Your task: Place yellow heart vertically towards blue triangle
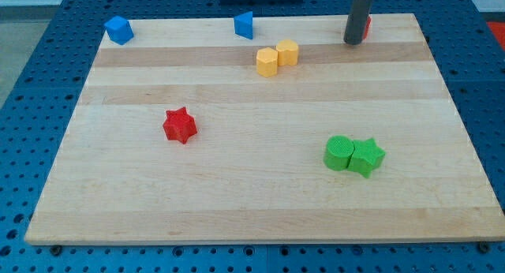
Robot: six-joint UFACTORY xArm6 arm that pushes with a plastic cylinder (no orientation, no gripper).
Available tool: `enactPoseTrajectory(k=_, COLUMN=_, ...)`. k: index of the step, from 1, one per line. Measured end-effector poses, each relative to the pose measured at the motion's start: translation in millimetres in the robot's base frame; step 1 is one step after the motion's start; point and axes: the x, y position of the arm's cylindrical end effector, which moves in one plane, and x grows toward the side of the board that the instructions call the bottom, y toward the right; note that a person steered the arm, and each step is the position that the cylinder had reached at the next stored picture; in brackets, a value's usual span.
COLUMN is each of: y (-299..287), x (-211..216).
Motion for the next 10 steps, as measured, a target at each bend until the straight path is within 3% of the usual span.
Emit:
enactPoseTrajectory(k=2, y=-36, x=14)
enactPoseTrajectory(k=6, y=-46, x=43)
enactPoseTrajectory(k=10, y=-122, x=24)
